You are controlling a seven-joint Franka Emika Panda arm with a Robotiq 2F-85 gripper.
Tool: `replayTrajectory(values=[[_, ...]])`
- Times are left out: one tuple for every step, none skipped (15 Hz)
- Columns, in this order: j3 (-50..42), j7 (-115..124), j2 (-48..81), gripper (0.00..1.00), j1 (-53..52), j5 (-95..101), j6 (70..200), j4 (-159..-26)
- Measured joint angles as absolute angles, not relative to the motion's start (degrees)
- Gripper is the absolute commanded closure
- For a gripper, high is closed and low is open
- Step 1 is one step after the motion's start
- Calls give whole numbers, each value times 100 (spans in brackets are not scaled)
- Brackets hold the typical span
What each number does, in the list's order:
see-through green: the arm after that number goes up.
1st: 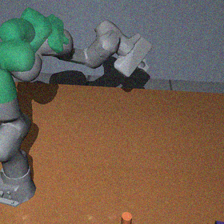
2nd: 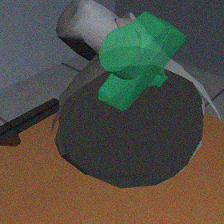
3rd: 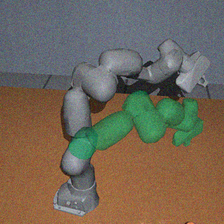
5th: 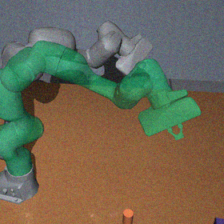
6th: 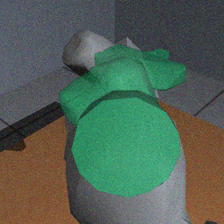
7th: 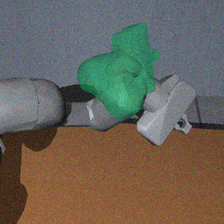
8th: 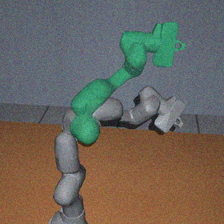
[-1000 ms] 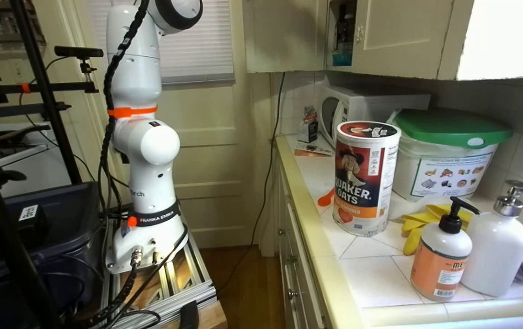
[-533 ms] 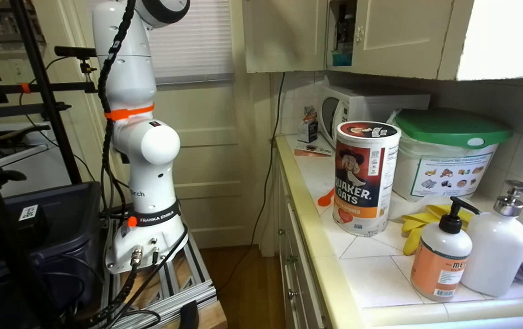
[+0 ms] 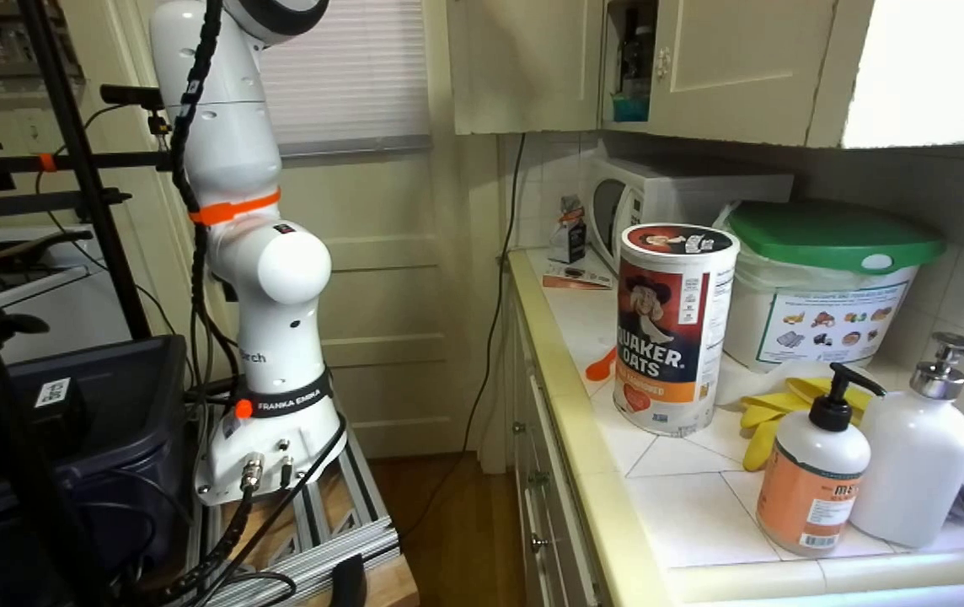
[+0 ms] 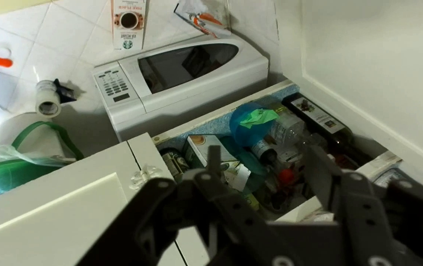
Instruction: Put the white paper bowls in the open cabinet.
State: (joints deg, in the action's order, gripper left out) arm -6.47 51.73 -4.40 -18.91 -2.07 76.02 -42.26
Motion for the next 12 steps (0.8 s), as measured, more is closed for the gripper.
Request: replayTrajectory(values=[[-738,5164,-521,1,-1857,-412,7594,-4305],[-841,5135,-609,0,-1825,-602,7569,-4390],[-962,5084,-693,0,-1801,-807,7509,-4474],[-1109,5011,-788,0,-1778,-1059,7410,-4567],[-1297,4897,-881,0,-1755,-1379,7244,-4663],[-1519,4757,-975,0,-1733,-1728,7023,-4760],[-1760,4612,-1067,0,-1714,-2071,6804,-4859],[-2030,4466,-1151,0,-1698,-2412,6560,-4958],[-2305,4306,-1213,0,-1692,-2722,6326,-5050],[-2437,4241,-1250,0,-1679,-2786,6276,-5097],[-2441,4240,-1251,0,-1674,-2778,6280,-5099],[-2407,4240,-1244,0,-1677,-2775,6282,-5099]])
